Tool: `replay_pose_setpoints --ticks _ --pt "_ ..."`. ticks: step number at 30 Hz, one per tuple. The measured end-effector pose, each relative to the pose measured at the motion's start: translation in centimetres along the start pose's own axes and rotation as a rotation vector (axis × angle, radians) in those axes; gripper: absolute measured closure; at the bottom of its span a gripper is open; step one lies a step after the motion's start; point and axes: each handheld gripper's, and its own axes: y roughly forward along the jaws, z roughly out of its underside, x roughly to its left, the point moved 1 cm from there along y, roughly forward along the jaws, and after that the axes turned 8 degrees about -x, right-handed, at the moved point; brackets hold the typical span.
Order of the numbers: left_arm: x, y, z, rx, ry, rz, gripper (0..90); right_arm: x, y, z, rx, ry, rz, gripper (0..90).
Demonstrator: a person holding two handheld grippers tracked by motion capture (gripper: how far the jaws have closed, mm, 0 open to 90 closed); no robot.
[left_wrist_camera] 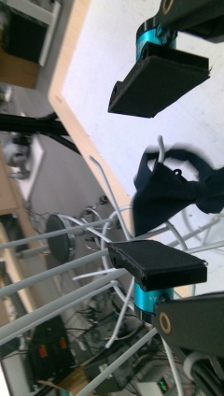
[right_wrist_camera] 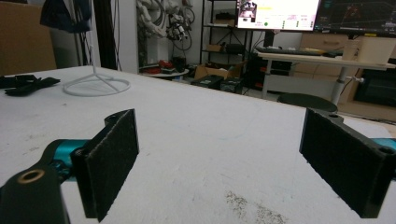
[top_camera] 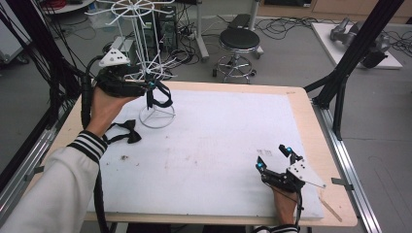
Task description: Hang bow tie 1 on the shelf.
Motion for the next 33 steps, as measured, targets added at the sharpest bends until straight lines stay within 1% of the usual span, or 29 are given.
replay_pose_setpoints --ticks 4,8,11,13,15,17,20,21,23,27,29,33 --pt "-0.3 -1.0 0.3 -0.031 0.0 0.026 26.9 0.0 0.0 0.0 -0.002 0.001 0.005 11.2" --pt "-0.7 -2.4 0.9 -0.065 0.003 0.04 25.4 0.0 0.0 0.0 -0.004 -0.001 0.005 11.2" --pt "-0.9 -3.5 1.6 -0.092 0.004 0.057 24.7 0.0 0.0 0.0 -0.001 -0.001 0.005 11.2" --pt "-1.1 -4.2 2.0 -0.11 0.014 0.082 24.3 0.0 0.0 0.0 -0.003 -0.01 0.006 11.2" --pt "-1.2 -4.9 2.5 -0.133 0.018 0.096 24.4 0.1 0.0 0.0 0.001 -0.006 0.006 11.2" --pt "-1.3 -5.6 3.1 -0.156 0.01 0.101 24.3 0.1 0.0 0.0 0.001 -0.004 0.007 11.2" --pt "-1.3 -6.6 4.2 -0.174 0.007 0.103 23.8 0.1 0.0 0.0 0.001 -0.008 0.008 11.2" --pt "-1.2 -7.0 4.6 -0.172 0.012 0.097 23.8 0.0 0.0 0.0 0.003 -0.008 0.007 11.2" --pt "-1.1 -7.7 5.5 -0.187 0.001 0.096 23.8 0.1 0.0 0.0 0.003 -0.008 0.008 11.2" --pt "-1.0 -8.9 7.7 -0.203 -0.005 0.097 23.7 0.1 0.0 0.0 0.002 -0.006 0.011 11.2" --pt "-1.0 -9.5 8.8 -0.213 -0.018 0.099 23.7 0.1 0.0 0.0 0.002 -0.006 0.011 11.2" --pt "-1.1 -10.4 10.9 -0.226 -0.035 0.091 23.7 0.1 0.0 0.0 0.001 -0.006 0.012 11.2"
